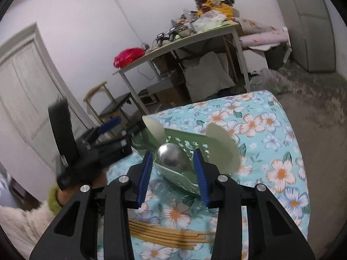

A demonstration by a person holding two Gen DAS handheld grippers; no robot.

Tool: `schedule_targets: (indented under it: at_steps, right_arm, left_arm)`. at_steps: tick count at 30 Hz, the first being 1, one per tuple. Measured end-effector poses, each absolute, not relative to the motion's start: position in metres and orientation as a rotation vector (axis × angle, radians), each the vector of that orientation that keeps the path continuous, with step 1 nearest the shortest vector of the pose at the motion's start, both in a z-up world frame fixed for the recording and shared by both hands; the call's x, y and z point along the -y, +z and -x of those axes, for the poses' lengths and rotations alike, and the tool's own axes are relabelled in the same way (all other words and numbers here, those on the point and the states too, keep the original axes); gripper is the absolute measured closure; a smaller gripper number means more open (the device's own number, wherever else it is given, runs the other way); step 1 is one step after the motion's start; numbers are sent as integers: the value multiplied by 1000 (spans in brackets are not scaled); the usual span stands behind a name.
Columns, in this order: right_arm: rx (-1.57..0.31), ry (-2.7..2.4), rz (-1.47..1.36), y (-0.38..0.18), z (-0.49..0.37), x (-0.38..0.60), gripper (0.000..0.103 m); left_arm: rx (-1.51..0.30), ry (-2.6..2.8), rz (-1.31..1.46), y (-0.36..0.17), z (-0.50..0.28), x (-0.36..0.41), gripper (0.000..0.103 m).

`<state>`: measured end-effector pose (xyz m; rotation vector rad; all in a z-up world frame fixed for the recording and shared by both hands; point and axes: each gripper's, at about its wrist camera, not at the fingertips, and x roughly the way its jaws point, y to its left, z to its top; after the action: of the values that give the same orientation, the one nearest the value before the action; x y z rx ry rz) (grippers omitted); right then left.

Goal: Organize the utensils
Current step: 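Push the metal spoon down into the green caddy with the right tool, then move both tools over the bamboo chopsticks on the quilt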

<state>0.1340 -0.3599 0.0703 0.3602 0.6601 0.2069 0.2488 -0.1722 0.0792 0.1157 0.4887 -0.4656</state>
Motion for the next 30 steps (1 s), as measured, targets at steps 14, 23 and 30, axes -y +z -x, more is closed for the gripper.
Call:
schedule_targets:
  at_steps: [14, 23, 30]
  right_arm:
    - [-785, 105, 4, 53, -200, 306, 70]
    - [-745, -64, 6, 63, -176, 323, 90]
    - [-730, -156, -67, 61, -156, 350, 93]
  left_arm:
    - [-506, -484, 30, 81, -258, 137, 18]
    - [-424, -692, 28, 103, -231, 153, 18]
    - [-427, -708, -149, 94, -221, 201, 18]
